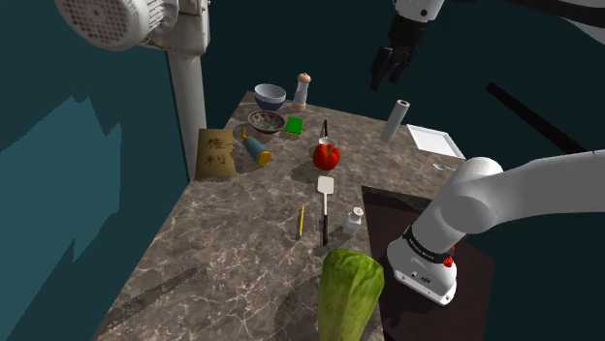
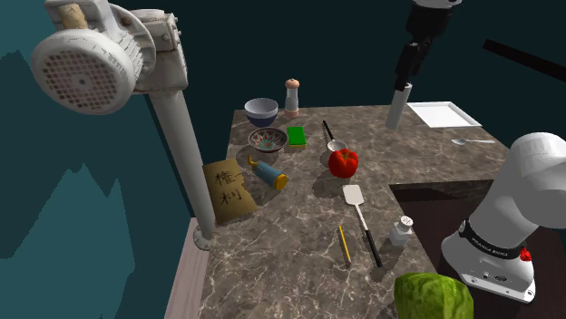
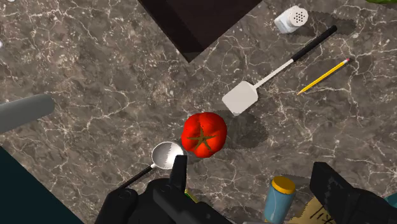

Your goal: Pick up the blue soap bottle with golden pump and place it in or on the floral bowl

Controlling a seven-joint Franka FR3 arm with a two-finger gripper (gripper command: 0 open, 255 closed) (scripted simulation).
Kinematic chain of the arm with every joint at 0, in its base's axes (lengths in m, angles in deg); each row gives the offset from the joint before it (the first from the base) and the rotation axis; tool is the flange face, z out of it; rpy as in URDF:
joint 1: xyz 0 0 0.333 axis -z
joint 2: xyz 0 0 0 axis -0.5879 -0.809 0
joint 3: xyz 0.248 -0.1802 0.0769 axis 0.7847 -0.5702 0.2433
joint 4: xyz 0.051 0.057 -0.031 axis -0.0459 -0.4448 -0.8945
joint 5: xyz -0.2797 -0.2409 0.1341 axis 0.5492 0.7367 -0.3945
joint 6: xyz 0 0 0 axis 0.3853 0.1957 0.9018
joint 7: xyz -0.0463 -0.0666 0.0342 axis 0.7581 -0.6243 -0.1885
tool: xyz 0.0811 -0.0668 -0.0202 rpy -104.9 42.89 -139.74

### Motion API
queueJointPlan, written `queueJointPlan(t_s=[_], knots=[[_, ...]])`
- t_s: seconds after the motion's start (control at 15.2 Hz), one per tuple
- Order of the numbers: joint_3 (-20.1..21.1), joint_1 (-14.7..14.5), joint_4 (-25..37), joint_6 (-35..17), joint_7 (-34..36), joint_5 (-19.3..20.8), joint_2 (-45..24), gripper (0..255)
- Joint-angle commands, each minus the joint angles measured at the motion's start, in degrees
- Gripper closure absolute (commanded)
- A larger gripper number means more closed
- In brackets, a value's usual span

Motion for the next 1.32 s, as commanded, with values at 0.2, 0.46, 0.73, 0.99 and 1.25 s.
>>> queueJointPlan(t_s=[0.2, 0.46, 0.73, 0.99, 1.25], knots=[[0.41, -0.4, -0.64, -4.77, 0.81, -0.56, -4.74, 0], [0.97, -0.9, -0.46, -10.79, 1.77, -1.22, -11.76, 0], [1.52, -1.39, 0.91, -16.28, 2.63, -1.76, -19.41, 0], [2.07, -1.84, 3.47, -21.06, 3.4, -2.18, -27.52, 0], [2.62, -2.26, 7.17, -25.0, 4.1, -2.46, -35.93, 0]])
